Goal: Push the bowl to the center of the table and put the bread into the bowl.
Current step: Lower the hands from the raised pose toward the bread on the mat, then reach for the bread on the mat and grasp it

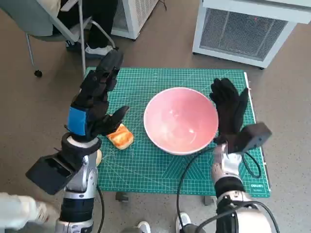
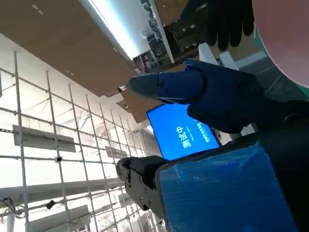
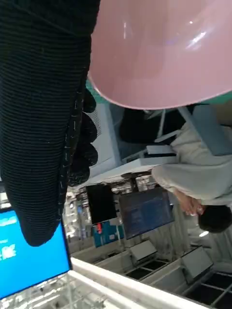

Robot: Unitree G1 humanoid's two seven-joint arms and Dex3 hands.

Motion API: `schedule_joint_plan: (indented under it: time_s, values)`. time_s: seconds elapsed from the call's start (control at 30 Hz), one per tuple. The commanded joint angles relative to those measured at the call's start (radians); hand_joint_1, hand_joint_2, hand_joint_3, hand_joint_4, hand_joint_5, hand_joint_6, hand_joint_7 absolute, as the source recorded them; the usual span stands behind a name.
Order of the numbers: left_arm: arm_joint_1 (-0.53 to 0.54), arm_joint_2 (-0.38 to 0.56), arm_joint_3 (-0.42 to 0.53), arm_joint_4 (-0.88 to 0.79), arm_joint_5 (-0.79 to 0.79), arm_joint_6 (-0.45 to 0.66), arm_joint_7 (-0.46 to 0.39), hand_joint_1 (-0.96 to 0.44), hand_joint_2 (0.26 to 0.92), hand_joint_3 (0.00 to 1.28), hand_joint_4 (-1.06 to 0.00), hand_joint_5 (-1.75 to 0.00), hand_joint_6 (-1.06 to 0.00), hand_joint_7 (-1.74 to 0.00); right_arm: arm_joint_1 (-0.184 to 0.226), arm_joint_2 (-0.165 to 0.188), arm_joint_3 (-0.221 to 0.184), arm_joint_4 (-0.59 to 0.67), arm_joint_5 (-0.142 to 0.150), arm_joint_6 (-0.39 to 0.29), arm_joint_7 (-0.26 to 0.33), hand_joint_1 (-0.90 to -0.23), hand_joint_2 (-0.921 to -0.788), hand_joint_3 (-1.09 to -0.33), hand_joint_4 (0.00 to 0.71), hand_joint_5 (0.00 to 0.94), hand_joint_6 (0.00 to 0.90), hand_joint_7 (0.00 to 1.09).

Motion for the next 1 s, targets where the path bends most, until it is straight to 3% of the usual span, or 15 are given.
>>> schedule_joint_plan:
  time_s: [0.03,0.33,0.53,0.8,0.9,1.0]
  values:
    - [0.024,0.013,0.004,-0.022,0.011,0.006,0.006,-0.52,0.921,0.27,-0.22,0.0,-0.43,-0.01,-0.027,0.008,0.012,0.025,-0.025,0.069,-0.044,-0.561,-0.921,-0.896,0.207,0.0,0.022,0.56]
    - [0.063,0.076,0.019,-0.02,0.068,-0.037,-0.004,-0.56,0.921,0.29,-0.22,0.0,-0.41,0.0,-0.061,-0.016,0.021,0.024,-0.038,0.133,-0.065,-0.6,-0.921,-0.868,0.209,0.0,0.051,0.51]
    - [0.085,0.245,0.053,0.01,0.19,-0.071,-0.047,-0.56,0.921,0.33,-0.22,0.0,-0.38,0.0,-0.077,-0.048,0.032,0.001,-0.039,0.098,-0.046,-0.597,-0.921,-0.864,0.216,0.003,0.057,0.49]
    - [0.075,0.487,0.067,0.058,0.321,-0.045,-0.122,-0.56,0.921,0.31,-0.22,0.0,-0.37,0.0,-0.078,-0.075,0.045,-0.079,-0.027,-0.101,0.015,-0.582,-0.921,-0.879,0.236,0.007,0.006,0.63]
    - [0.056,0.556,0.041,0.079,0.337,-0.035,-0.174,-0.54,0.921,0.24,-0.23,-0.01,-0.38,-0.01,-0.079,-0.082,0.046,-0.13,0.0,-0.18,0.085,-0.584,-0.921,-0.876,0.246,0.011,0.001,0.67]
    - [0.02,0.625,-0.002,0.094,0.308,0.035,-0.293,-0.49,0.913,0.11,-0.25,-0.01,-0.42,-0.02,-0.069,-0.091,0.063,-0.218,0.024,-0.263,0.159,-0.577,-0.921,-0.882,0.256,0.016,0.0,0.71]
